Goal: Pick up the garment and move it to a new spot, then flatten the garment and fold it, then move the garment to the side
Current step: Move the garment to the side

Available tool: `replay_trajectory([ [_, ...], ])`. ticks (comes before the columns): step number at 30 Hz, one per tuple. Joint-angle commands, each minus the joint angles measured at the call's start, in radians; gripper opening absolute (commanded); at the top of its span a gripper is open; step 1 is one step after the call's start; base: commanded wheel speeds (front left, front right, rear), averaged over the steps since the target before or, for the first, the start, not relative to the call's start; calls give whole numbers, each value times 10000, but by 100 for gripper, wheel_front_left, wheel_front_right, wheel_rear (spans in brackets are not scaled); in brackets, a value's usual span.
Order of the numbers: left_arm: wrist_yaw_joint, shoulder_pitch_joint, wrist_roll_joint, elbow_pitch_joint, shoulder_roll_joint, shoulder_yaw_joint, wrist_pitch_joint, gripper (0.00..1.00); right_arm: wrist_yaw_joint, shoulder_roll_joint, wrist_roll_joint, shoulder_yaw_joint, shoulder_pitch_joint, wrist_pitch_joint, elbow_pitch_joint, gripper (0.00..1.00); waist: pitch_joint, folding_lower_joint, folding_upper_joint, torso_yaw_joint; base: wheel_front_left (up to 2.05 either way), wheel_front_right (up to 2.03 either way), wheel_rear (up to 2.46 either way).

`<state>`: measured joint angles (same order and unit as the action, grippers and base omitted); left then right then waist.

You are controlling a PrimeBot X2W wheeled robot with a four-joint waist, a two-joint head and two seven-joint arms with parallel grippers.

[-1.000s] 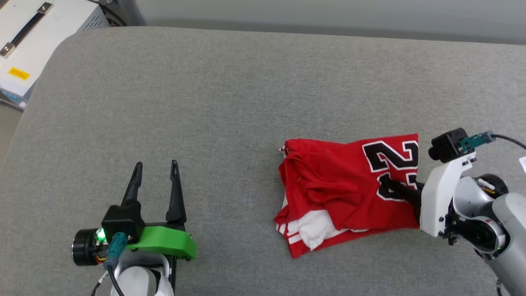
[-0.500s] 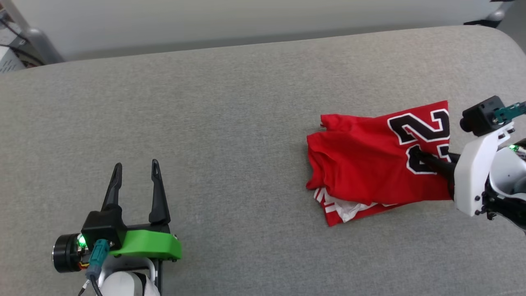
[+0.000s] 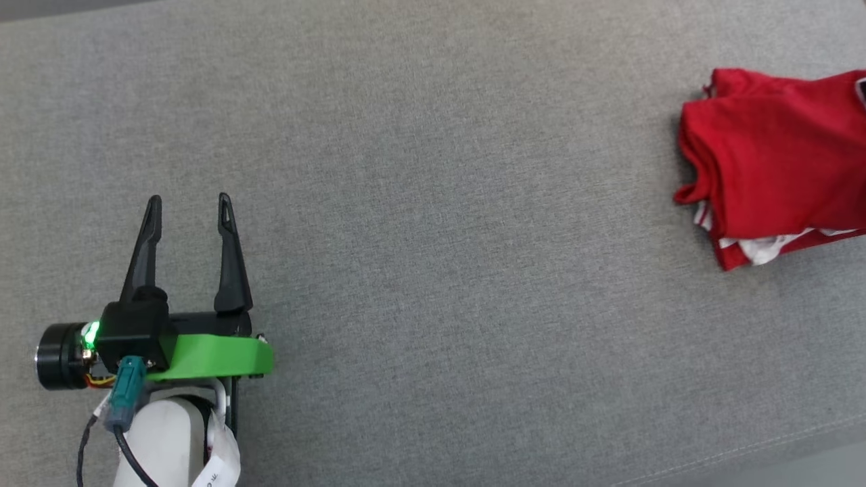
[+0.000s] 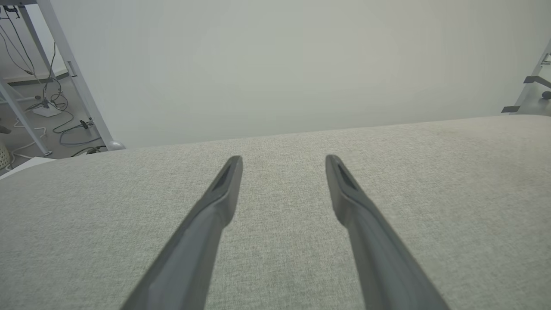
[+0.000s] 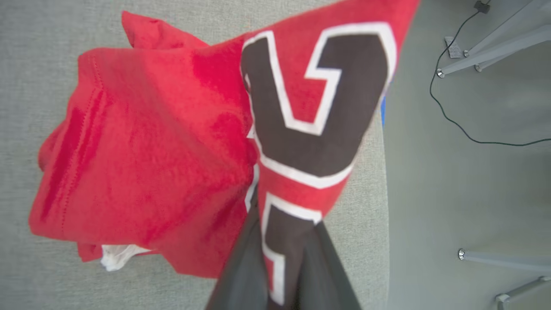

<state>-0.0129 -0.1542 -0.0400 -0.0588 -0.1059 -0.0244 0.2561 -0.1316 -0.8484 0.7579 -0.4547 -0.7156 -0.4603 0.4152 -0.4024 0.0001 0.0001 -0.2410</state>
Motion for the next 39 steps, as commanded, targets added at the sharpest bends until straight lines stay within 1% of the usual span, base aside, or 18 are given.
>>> replay_trajectory([
  [1,0,-209,74,-154,-132,-24,57,100,9,-107,-170,61,-414,117,319,0,-859,-1,-1,-117,0,0,0],
  [4,-11,-333,110,-388,-189,-17,57,100,9,-262,-373,269,-922,288,1038,0,-1237,-1,-1,-89,0,0,0],
  [8,-7,-531,164,-600,-274,25,57,100,9,-305,-627,708,-1508,595,2131,0,-1616,-1,-1,-10,0,0,0],
  [13,-52,-678,191,-643,-309,65,57,100,9,136,-560,1271,-1978,994,3239,0,-1711,-1,-1,95,0,0,0],
  [14,-57,-686,187,-618,-303,79,57,100,9,243,-553,1321,-2015,1118,3361,9,-1667,-1,-1,121,0,0,0],
  [15,-89,-674,176,-588,-290,69,57,100,9,340,-609,1321,-2042,1281,3473,100,-1592,-1,-1,131,0,0,0],
  [19,-173,-512,89,-447,-193,73,57,100,9,538,-863,1349,-2029,1719,4021,100,-1069,-1,-1,225,0,0,0],
  [21,-206,-388,46,-353,-130,102,57,100,9,452,-1100,1331,-2005,2098,4156,100,-712,-1,-1,294,0,0,0],
  [23,-232,-229,-9,-264,-62,130,57,100,9,375,-1428,1235,-1956,2626,4131,100,-304,-1,-1,374,0,0,0],
  [28,-306,327,-175,-92,79,117,57,100,9,580,-1852,1226,-1790,4251,3554,100,685,-1,-1,566,0,0,0],
  [29,-384,761,-322,-52,174,31,57,100,9,958,-2203,1416,-1526,5716,2750,100,1239,-1,-1,740,0,0,0],
  [31,-406,921,-377,-31,207,-11,57,100,9,1259,-2387,1622,-1344,6411,2289,100,1479,-1,-1,844,0,0,0],
  [33,-412,1046,-423,1,235,-37,57,100,9,1632,-2557,1936,-1093,6843,1757,100,1680,-1,-1,963,0,0,0],
  [34,-424,1140,-459,21,262,-66,57,100,9,1999,-2806,2234,-742,7072,1164,100,1862,-1,-1,1089,0,0,0],
  [37,-426,1249,-503,103,294,-95,57,100,9,2632,-3178,2641,-76,7190,240,100,2111,-1,-1,1287,0,0,0],
  [39,-405,1285,-531,176,315,-91,57,100,9,3165,-3374,3028,452,7210,-425,100,2256,-1,-1,1448,0,0,0],
])
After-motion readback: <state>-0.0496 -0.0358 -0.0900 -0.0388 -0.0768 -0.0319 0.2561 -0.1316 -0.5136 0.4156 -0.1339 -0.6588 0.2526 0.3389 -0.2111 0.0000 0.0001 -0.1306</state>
